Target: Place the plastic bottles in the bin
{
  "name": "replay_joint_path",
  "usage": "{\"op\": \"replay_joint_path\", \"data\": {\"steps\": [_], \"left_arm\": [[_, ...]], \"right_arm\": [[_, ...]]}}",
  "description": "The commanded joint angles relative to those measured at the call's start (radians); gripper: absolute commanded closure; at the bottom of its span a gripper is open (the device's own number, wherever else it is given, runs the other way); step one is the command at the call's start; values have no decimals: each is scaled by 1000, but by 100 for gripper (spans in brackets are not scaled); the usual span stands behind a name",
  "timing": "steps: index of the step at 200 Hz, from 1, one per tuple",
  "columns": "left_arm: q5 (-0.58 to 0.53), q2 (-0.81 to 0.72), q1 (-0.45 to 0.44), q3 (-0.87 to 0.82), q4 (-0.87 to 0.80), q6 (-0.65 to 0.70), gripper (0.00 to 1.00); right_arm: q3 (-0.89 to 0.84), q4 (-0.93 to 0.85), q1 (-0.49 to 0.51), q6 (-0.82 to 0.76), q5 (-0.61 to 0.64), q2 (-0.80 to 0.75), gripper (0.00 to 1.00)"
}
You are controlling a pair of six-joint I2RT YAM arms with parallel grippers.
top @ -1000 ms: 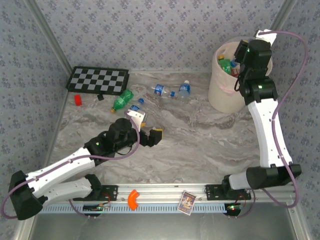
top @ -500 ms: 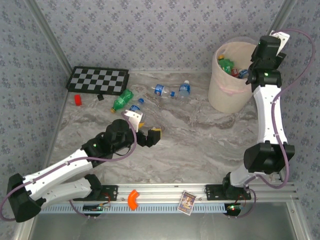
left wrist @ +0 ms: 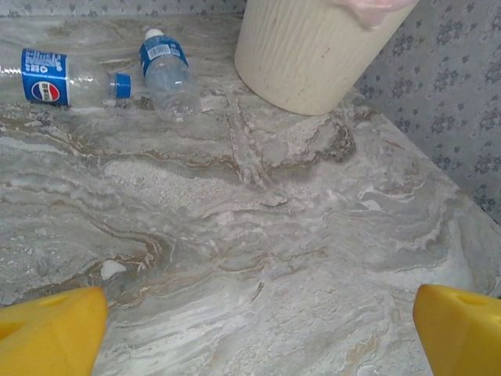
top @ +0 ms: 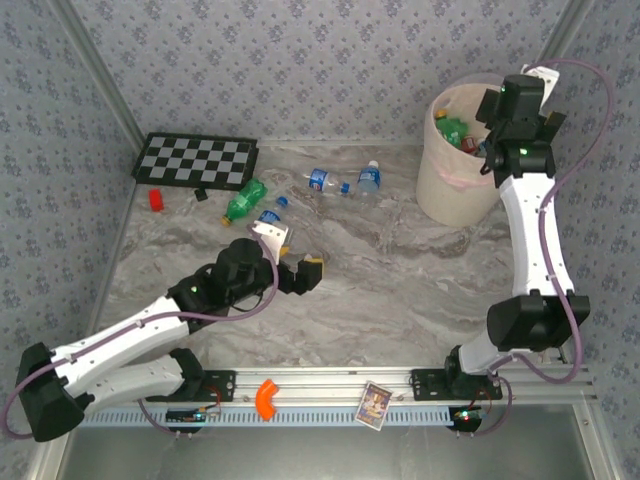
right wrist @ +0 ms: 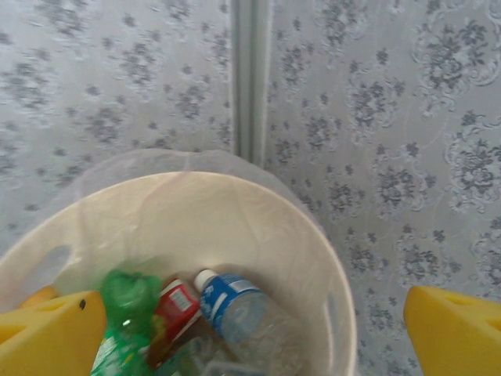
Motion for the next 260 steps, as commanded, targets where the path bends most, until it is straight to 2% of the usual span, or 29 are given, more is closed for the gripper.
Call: {"op": "replay_joint_path", "data": {"steps": [1,75,107,123,188,230,260], "left_arm": [[-29,19,7,17,13,-18,0],[-76,94,24,50,-16,-39,0],[-125,147,65,68,-39,-64,0],[-141,175,101,76,-56,-83,0],[-129,316,258,131,-119,-97,0],[-166,451,350,201,-173,-25,5],[-139,548,432,248,-193,17,9]], "right_arm": [[-47,1,57,36,-26,-91,1],[-360,78,324,122,-70,-316,0],[-507,107,407,191,-115,-415,1],[-625,175,437,200,-159,-476,1],[-963,370,453,212,-306,-647,1],[-1040,411,455,265,-394,-719,1],[-1050,404,458,281,-438,-753,1]]}}
